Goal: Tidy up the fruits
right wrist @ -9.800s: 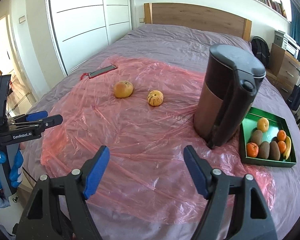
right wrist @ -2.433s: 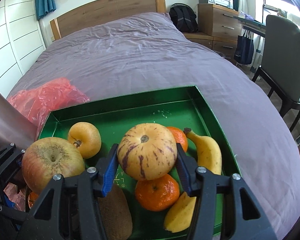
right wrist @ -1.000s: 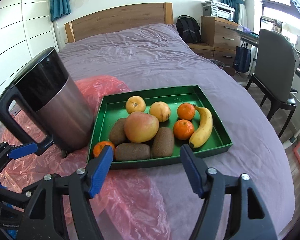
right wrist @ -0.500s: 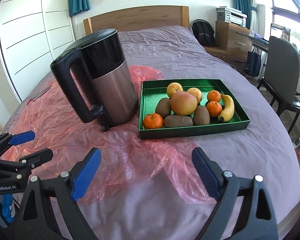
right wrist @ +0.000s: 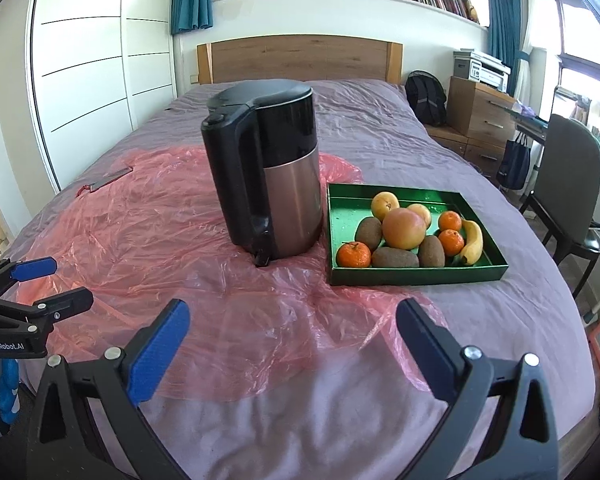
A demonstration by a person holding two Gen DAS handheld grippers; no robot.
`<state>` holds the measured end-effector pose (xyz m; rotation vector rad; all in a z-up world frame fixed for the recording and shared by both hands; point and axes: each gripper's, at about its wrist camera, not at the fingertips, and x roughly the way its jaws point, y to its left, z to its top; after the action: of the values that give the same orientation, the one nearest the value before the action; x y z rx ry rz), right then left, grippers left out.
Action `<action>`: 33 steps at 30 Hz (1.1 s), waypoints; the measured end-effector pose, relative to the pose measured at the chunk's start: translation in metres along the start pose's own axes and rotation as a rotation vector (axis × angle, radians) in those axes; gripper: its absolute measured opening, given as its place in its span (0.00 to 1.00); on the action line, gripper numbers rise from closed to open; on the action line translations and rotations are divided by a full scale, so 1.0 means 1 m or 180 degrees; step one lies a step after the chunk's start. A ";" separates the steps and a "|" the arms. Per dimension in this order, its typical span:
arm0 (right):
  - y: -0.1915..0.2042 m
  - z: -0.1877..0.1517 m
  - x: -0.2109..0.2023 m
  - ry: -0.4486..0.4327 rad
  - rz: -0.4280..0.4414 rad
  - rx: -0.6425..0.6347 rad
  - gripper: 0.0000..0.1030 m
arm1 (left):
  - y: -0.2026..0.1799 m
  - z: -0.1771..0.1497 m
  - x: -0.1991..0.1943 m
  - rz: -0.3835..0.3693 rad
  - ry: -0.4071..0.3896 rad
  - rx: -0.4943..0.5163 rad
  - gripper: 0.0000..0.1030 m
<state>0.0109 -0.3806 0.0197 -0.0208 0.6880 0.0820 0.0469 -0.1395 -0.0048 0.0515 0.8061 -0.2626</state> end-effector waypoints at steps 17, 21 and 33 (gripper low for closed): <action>0.028 0.003 -0.013 -0.0098 -0.0034 -0.0148 1.00 | 0.020 -0.004 -0.030 0.0118 -0.0230 -0.0024 0.97; 0.023 0.004 -0.016 -0.0115 -0.0092 -0.0082 1.00 | 0.016 -0.002 -0.035 0.0202 -0.0348 0.0059 0.99; 0.000 -0.003 -0.016 -0.0103 -0.0241 0.0036 1.00 | 0.015 0.001 -0.029 0.0317 -0.0376 0.0083 0.99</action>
<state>-0.0035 -0.3816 0.0270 -0.0345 0.6546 0.0057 0.0321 -0.1192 0.0157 0.0996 0.6805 -0.1802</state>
